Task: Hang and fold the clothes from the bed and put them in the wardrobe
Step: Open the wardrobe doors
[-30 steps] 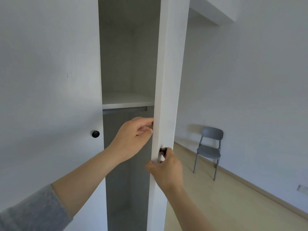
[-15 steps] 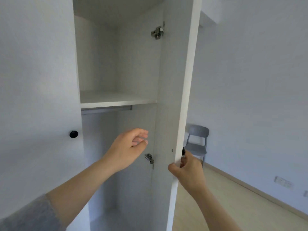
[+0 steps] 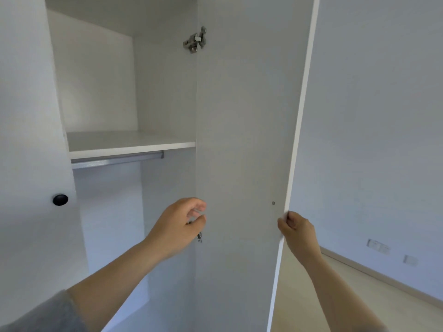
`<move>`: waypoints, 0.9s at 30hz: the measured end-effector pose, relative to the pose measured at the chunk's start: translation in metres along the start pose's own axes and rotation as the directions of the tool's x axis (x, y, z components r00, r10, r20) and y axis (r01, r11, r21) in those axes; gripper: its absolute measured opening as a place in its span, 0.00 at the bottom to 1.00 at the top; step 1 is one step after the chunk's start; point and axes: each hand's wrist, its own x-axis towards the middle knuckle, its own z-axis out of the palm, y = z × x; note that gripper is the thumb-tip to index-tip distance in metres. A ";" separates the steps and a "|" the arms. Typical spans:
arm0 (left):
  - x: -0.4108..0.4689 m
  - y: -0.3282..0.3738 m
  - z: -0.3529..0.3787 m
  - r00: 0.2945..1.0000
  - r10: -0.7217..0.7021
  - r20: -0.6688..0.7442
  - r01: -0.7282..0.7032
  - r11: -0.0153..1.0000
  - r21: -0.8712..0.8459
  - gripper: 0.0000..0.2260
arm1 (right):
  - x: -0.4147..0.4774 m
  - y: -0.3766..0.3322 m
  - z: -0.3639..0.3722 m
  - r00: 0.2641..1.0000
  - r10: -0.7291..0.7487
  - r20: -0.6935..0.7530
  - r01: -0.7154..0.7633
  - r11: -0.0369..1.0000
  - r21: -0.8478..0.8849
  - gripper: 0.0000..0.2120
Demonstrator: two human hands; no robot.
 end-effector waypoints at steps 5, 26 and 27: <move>0.006 -0.004 0.016 0.999 -0.032 0.008 0.032 0.999 0.019 0.10 | 0.021 0.014 -0.010 1.000 0.012 -0.010 -0.012 1.000 -0.013 0.14; 0.003 -0.044 -0.014 0.995 -0.070 -0.073 0.075 0.995 0.071 0.10 | -0.002 -0.059 0.082 0.975 -0.202 0.088 0.194 0.977 0.084 0.04; 0.001 -0.049 -0.025 0.994 -0.061 -0.095 0.070 0.993 0.095 0.10 | -0.003 -0.066 0.092 0.969 -0.216 0.120 0.206 0.975 0.087 0.04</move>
